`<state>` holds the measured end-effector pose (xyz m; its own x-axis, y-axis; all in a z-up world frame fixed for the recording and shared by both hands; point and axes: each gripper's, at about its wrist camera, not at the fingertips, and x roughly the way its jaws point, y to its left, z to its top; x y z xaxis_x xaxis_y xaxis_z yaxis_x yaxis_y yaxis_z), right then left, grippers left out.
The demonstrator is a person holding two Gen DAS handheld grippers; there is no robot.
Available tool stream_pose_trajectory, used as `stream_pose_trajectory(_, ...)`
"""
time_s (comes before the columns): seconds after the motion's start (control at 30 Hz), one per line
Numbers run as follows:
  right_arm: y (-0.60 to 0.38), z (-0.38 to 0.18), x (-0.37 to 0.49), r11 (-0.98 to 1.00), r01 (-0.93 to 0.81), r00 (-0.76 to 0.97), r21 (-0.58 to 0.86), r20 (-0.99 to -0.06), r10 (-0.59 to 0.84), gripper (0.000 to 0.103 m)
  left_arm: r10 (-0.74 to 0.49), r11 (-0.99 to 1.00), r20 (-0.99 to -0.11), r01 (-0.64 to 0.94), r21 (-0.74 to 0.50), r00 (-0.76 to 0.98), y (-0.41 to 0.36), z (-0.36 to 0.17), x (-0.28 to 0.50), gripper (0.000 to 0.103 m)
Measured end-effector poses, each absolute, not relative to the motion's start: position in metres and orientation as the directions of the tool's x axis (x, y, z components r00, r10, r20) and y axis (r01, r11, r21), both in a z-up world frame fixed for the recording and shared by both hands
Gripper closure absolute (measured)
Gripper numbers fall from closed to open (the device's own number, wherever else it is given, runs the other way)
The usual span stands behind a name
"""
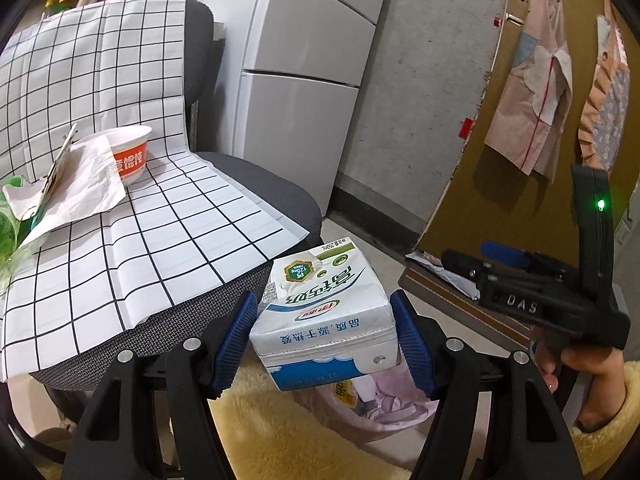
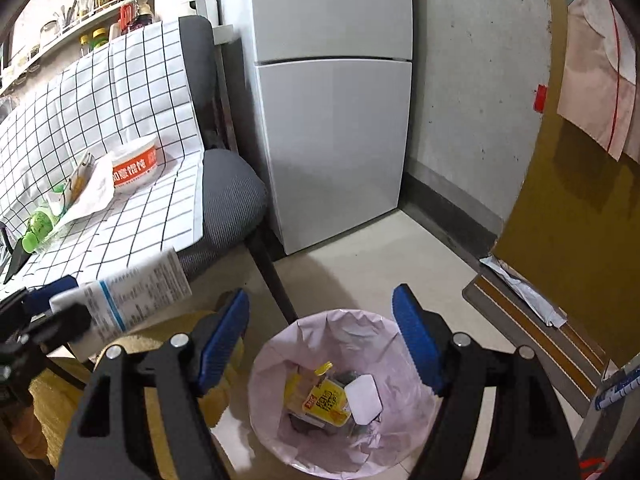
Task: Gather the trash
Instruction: 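Lower the milk carton into the bin and open the left gripper, then move both open grippers back toward the chair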
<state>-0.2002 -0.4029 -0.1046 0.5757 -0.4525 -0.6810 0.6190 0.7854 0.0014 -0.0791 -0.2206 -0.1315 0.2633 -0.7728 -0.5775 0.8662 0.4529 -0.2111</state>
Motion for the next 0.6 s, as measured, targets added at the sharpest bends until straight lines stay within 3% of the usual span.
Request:
stream_pose_trajectory(0.43,-0.439,-0.090,-0.244,0.693,0.721,0.544,0.027,-0.641,-0.541,0.030,-0.785,0.265,-0.614,0.942,-0.207,0.087,-0.294,-0.146,-0.108,0.034)
stream_pose_trajectory(0.53,-0.448,-0.095,-0.252,0.672,0.739,0.529,0.038,-0.651,-0.545,0.030,-0.756,0.237,-0.653,0.946,-0.219,0.038,-0.317,-0.159,-0.111,0.031)
stream_pose_trajectory(0.6,-0.452,-0.099,-0.255,0.663,0.747,0.524,0.054,-0.662,-0.536,0.030,-0.737,0.262,-0.675,0.940,-0.221,0.047,-0.323,-0.167,-0.109,0.023)
